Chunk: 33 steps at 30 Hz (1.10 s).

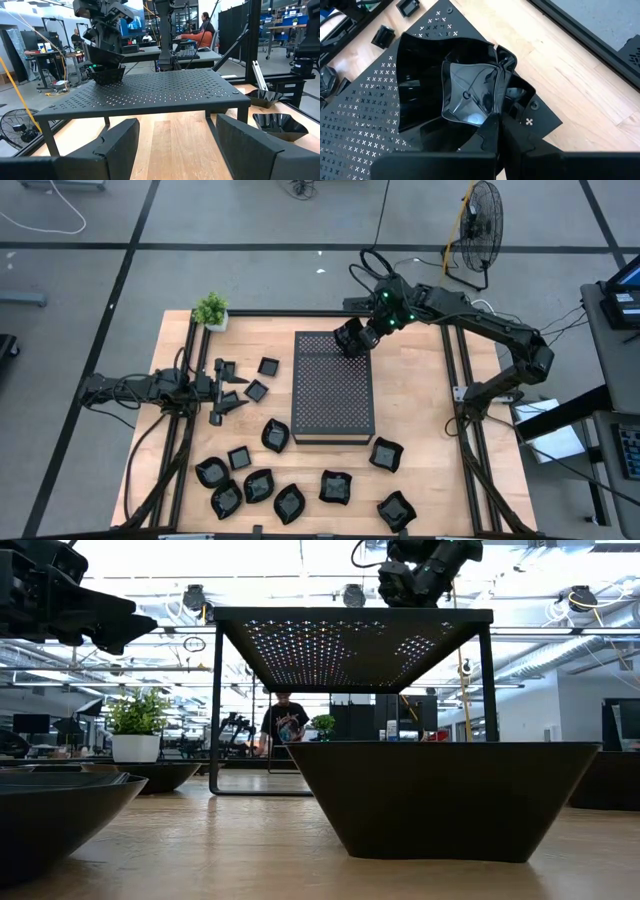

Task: Pick & Place Mini shaped plates
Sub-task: Stack the black distorted square plate on top of the black distorted square plate on the shelf

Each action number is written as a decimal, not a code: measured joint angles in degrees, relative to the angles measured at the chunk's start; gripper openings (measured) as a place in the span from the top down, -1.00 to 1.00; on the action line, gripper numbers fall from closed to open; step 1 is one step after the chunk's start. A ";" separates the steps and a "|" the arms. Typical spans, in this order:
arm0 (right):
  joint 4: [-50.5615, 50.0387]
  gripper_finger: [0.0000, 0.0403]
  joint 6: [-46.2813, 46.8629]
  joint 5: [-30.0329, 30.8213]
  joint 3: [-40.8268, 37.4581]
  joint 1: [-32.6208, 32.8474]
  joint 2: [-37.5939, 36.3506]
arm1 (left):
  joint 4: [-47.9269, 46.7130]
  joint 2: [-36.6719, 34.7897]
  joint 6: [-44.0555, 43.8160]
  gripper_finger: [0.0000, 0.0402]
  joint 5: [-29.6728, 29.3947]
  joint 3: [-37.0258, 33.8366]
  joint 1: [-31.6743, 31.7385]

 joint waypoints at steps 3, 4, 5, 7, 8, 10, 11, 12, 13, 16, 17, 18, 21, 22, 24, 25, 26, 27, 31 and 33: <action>-0.12 1.00 0.19 0.01 0.00 0.01 0.00 | 0.02 0.00 0.01 -0.34 0.01 0.00 0.00; -0.12 1.00 0.42 0.00 0.00 0.01 0.00 | 0.02 0.00 -0.01 -0.34 -0.01 0.00 0.00; -0.12 1.00 0.44 0.00 0.00 0.01 0.00 | 0.00 0.00 0.01 -0.34 -0.01 0.02 -0.02; -0.19 1.00 0.44 0.00 0.00 0.01 0.00 | 0.01 0.00 0.01 -0.34 0.01 0.01 0.00; -0.19 1.00 0.45 0.00 0.00 0.00 0.00 | 0.00 0.00 0.00 -0.34 0.00 0.02 -0.01; -0.20 1.00 0.46 0.00 0.00 0.01 0.00 | 0.00 0.00 -0.01 -0.34 -0.01 0.02 0.00; -0.28 1.00 0.44 0.00 0.00 0.00 0.00 | 0.00 0.00 0.01 -0.34 -0.01 0.02 0.00; -0.39 1.00 0.46 0.00 0.00 0.01 0.00 | 0.00 0.00 -0.01 -0.34 0.01 0.00 -0.01; -0.47 1.00 0.45 0.00 0.00 0.01 0.00 | 0.02 0.00 -0.01 -0.34 0.01 0.00 0.00; -0.45 1.00 0.44 0.00 0.00 0.00 0.00 | 0.01 0.00 0.00 -0.34 0.01 0.02 -0.02; -0.45 1.00 0.44 0.00 0.00 0.01 0.00 | 0.02 0.00 0.01 -0.34 -0.01 0.02 -0.01; -0.43 1.00 0.44 0.00 0.00 -0.01 0.00 | 0.01 0.00 0.01 -0.34 0.00 0.01 0.00; -0.45 0.96 0.46 0.00 0.00 0.01 0.00 | 0.00 0.00 0.01 -0.34 -0.01 0.02 0.00; -0.45 0.94 0.45 0.00 0.00 0.00 0.00 | 0.00 0.00 0.00 -0.34 0.00 0.01 -0.01; -0.45 0.88 0.46 0.00 0.00 0.00 0.00 | 0.02 0.00 -0.01 -0.34 0.00 0.01 -0.01; -0.45 0.85 0.46 0.00 0.00 -0.01 0.00 | 0.00 0.00 0.01 -0.34 0.01 0.02 0.00; -0.44 0.82 0.46 0.00 0.00 0.01 0.00 | 0.01 0.00 0.01 -0.34 0.00 0.01 0.00; -0.43 0.79 0.46 0.00 0.00 0.00 0.00 | 0.00 0.00 0.01 -0.34 -0.01 0.00 0.00; -0.43 0.67 0.46 0.00 0.00 0.01 0.00 | 0.00 0.00 0.00 -0.34 0.00 0.01 0.00; -0.43 0.62 0.46 0.00 0.00 0.01 0.00 | 0.00 0.00 0.01 -0.34 0.01 0.00 -0.02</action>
